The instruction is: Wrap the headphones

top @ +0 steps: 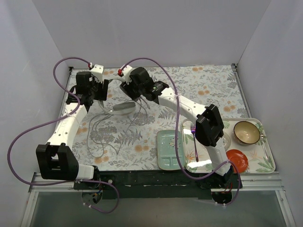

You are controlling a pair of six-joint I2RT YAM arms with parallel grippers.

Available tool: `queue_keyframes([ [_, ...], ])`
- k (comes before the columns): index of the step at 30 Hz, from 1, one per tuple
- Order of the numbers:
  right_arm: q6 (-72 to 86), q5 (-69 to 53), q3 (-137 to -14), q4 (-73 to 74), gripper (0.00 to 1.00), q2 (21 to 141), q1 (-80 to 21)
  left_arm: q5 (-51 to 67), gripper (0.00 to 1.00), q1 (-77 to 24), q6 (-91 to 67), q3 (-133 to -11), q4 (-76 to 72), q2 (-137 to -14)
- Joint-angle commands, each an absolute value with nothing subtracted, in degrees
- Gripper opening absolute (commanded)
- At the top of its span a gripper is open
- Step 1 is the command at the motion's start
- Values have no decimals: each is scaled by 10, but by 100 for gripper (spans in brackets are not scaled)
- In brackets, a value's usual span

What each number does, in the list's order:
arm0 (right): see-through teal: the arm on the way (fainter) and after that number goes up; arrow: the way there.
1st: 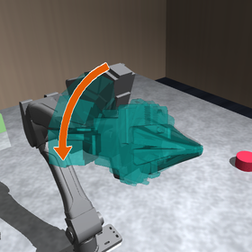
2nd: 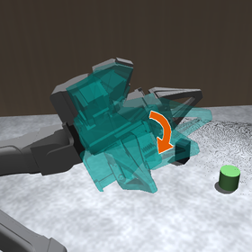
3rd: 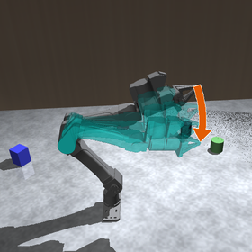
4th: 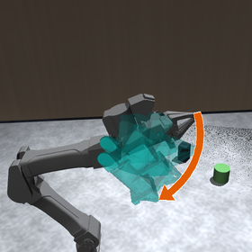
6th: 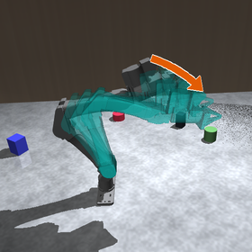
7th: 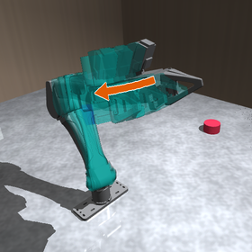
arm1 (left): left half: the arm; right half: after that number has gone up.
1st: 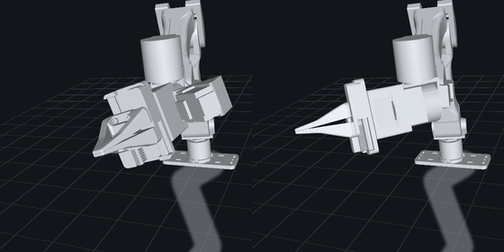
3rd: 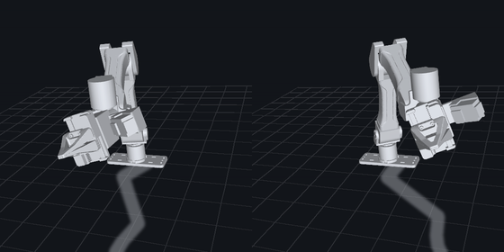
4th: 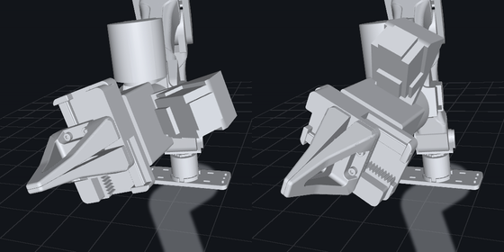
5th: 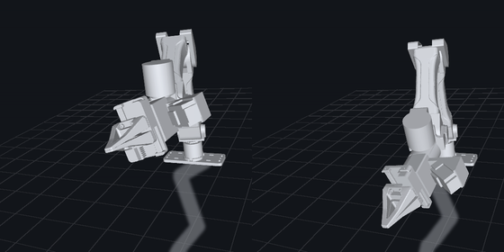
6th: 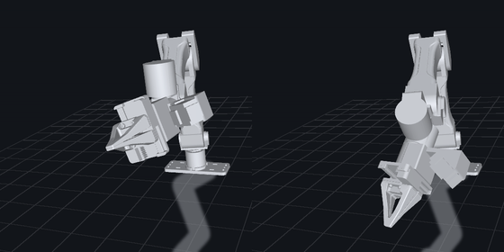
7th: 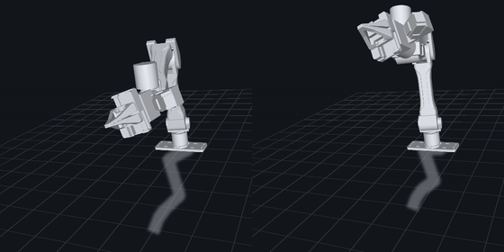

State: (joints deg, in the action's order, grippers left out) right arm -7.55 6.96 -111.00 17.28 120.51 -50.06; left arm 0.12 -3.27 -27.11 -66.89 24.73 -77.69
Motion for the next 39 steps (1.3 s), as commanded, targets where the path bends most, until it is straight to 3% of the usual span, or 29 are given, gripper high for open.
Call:
queue_keyframes([
  [1, -83, 17, -1197, 226, 1, 1206, -508, -32, 64, -57, -218, -651, 208, -752],
  [3, -76, 7, -1215, 246, 1, 1208, -508, -65, 59, -75, -216, -644, 198, -754],
  [4, -75, 4, -1216, 247, 1, 1203, -508, -75, 52, -79, -214, -642, 197, -756],
  [5, -76, 4, -1209, 243, 1, 1199, -508, -95, 37, -85, -214, -642, 197, -756],
  [8, -84, 19, -1194, 236, 1, 1186, -507, -104, 7, -89, -222, -649, 205, -758],
  [10, -93, 29, -1184, 230, 1, 1180, -506, -86, 1, -89, -235, -659, 229, -757],
  [12, -99, 26, -1179, 227, 2, 1176, -506, -61, 0, -89, -258, -678, 263, -759],
  [13, -100, 21, -1176, 218, 9, 1172, -506, -54, 0, -89, -267, -683, 273, -762],
  [14, -102, 18, -1172, 212, 33, 1168, -506, -49, 0, -89, -278, -694, 283, -765],
  [17, -101, 5, -1150, 183, 54, 1143, -507, -47, 0, -89, -309, -712, 315, -794],
  [22, -99, 60, -1040, 99, 64, 1045, -521, -1, 0, -61, -359, -758, 338, -834],
  [25, -110, 77, -955, -8, 76, 963, -533, 19, 0, -34, -372, -812, 338, -852],
  [27, -109, 65, -864, -93, 93, 900, -537, 22, 0, -22, -377, -841, 349, -866],
  [29, -108, 37, -773, -147, 98, 861, -541, 33, 0, -14, -388, -891, 362, -878],
  [33, -109, 4, -606, -360, 99, 779, -541, 52, 0, -6, -418, -961, 379, -888],
  [36, -99, 4, -530, -445, 99, 783, -542, 58, 0, -5, -444, -1019, 386, -881],
  [39, -70, -23, -530, -458, 98, 823, -541, 56, 0, -5, -461, -1080, 392, -869],
])
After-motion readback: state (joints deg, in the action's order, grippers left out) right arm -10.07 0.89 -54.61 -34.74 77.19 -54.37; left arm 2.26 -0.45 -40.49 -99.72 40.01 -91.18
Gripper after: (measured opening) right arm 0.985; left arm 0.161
